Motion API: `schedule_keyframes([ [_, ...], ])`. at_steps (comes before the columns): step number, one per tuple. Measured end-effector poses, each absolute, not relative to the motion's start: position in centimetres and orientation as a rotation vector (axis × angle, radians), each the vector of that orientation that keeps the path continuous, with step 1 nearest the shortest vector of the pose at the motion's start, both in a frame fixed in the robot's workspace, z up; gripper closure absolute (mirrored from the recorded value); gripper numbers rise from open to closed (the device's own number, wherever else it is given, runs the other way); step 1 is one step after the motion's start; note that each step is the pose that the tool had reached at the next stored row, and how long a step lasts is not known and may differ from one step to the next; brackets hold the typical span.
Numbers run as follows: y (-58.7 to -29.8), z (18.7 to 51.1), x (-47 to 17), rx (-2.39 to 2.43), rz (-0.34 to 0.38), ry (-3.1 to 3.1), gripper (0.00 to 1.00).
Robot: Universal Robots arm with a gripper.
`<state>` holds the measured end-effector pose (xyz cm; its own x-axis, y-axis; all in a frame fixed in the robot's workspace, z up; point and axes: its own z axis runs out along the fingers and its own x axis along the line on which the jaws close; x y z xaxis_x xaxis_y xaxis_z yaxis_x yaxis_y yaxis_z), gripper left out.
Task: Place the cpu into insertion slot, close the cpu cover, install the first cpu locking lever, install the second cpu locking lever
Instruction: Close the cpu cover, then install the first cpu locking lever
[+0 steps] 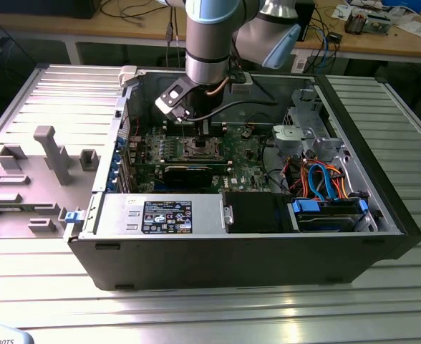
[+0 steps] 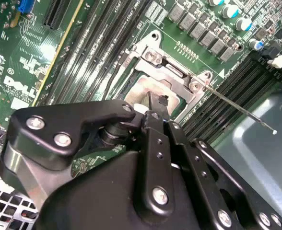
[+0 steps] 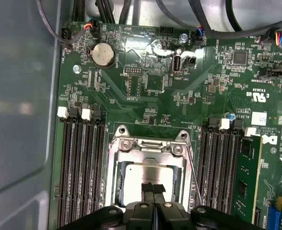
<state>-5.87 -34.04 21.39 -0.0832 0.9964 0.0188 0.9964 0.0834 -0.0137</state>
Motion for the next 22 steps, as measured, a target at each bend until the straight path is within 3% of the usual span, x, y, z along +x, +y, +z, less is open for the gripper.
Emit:
schedule_keyframes([
  [22, -34.03, 22.37, -5.42, -2.111, -0.004, -2.295, 0.89],
])
